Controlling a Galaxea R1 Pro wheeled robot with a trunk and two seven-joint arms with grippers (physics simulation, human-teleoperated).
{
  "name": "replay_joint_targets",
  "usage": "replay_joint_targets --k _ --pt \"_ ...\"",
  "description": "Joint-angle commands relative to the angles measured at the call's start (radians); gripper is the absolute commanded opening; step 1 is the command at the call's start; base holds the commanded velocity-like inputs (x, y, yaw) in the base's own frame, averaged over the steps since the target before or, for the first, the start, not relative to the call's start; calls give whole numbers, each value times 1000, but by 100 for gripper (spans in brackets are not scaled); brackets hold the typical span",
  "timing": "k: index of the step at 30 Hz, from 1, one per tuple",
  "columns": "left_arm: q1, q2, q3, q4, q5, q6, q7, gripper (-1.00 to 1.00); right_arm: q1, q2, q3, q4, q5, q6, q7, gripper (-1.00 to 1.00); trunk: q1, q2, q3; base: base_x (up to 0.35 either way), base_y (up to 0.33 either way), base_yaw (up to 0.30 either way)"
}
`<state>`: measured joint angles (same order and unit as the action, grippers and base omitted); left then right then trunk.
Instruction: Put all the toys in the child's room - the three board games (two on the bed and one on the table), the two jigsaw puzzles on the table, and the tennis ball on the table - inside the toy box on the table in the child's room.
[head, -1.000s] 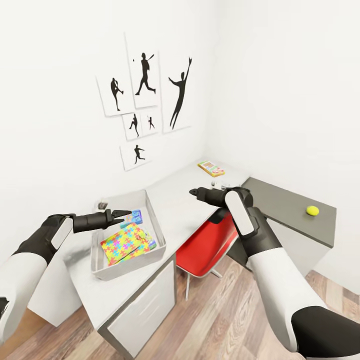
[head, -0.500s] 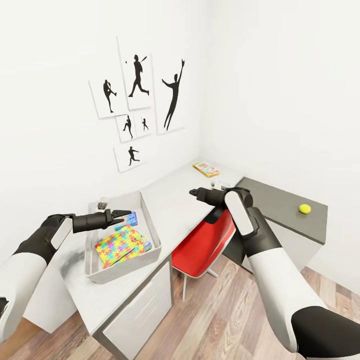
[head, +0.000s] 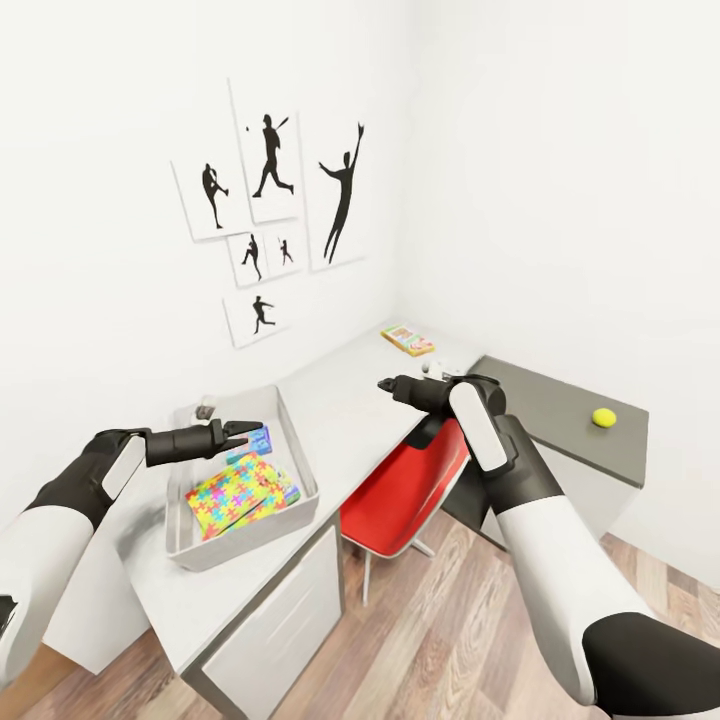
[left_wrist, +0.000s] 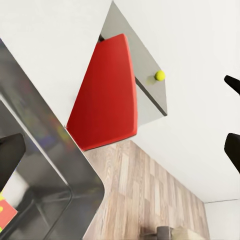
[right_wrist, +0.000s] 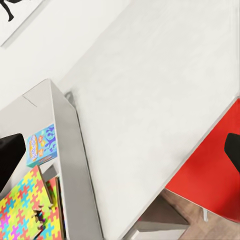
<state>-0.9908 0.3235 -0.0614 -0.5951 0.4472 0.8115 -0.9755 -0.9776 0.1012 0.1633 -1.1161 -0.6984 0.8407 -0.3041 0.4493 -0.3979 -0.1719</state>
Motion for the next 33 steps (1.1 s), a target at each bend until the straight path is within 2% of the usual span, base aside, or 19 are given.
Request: replay_joint_targets --k 1,14,33 --pt "-1 1 -4 0 6 5 0 100 -1 0 1 -1 -10 2 -10 100 1 -2 -1 0 0 -123" --pt "0 0 -5 0 6 3 0 100 9 0 -1 -1 -10 2 -10 100 1 -2 18 0 -9 -158" --pt "0 1 -5 0 5 3 1 100 10 1 -1 -1 -10 1 -10 100 1 -2 46 0 -186 -184"
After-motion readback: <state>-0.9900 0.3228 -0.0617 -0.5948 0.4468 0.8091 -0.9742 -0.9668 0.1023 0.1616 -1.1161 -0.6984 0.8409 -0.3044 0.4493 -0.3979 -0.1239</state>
